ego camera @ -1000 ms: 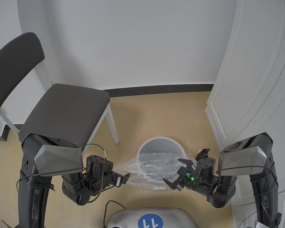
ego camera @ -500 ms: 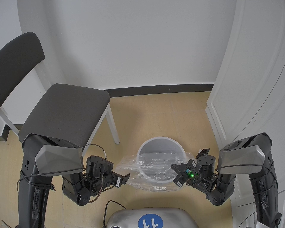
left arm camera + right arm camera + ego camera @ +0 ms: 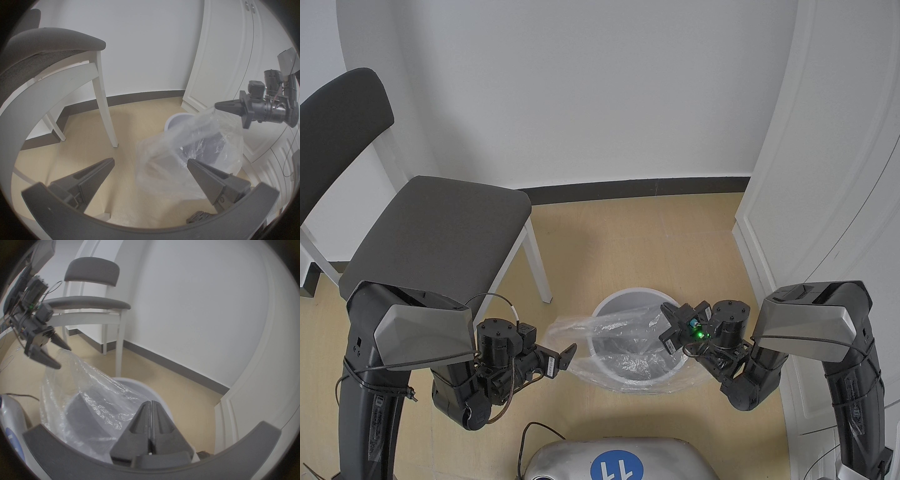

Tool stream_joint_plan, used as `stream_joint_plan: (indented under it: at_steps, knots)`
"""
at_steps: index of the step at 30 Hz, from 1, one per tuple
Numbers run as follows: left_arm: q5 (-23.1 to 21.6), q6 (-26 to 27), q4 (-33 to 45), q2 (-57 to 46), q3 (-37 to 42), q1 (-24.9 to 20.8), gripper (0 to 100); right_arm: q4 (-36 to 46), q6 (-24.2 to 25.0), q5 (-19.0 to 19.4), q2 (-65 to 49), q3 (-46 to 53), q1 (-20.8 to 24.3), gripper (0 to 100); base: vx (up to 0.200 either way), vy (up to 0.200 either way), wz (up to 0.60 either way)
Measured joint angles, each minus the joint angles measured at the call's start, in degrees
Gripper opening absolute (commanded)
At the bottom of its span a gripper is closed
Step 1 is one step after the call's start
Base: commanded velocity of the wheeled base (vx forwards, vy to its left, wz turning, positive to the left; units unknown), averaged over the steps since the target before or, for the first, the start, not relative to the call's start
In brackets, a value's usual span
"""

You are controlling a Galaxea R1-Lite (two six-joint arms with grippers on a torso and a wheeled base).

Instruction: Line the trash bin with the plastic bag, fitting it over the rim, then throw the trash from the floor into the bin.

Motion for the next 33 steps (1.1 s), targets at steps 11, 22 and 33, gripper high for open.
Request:
stream_joint_plan:
  at_steps: [11,22,33]
  knots:
    - [0.1,-0.1,-2.0,0.6,-0.7,0.0,100,0.5,2.5,-4.2,4.3,-15.0,-3.2,0,0.0,0.0,0.0]
    - [0.2,-0.1,-2.5,1.3,-1.5,-0.1,100,2.2,4.4,-6.4,12.3,-31.4,-4.1,0,0.0,0.0,0.0]
    - [0.3,-0.1,-3.6,1.3,-1.8,-0.1,100,5.1,4.9,-10.2,19.7,-46.4,-4.9,100,0.0,0.0,0.0]
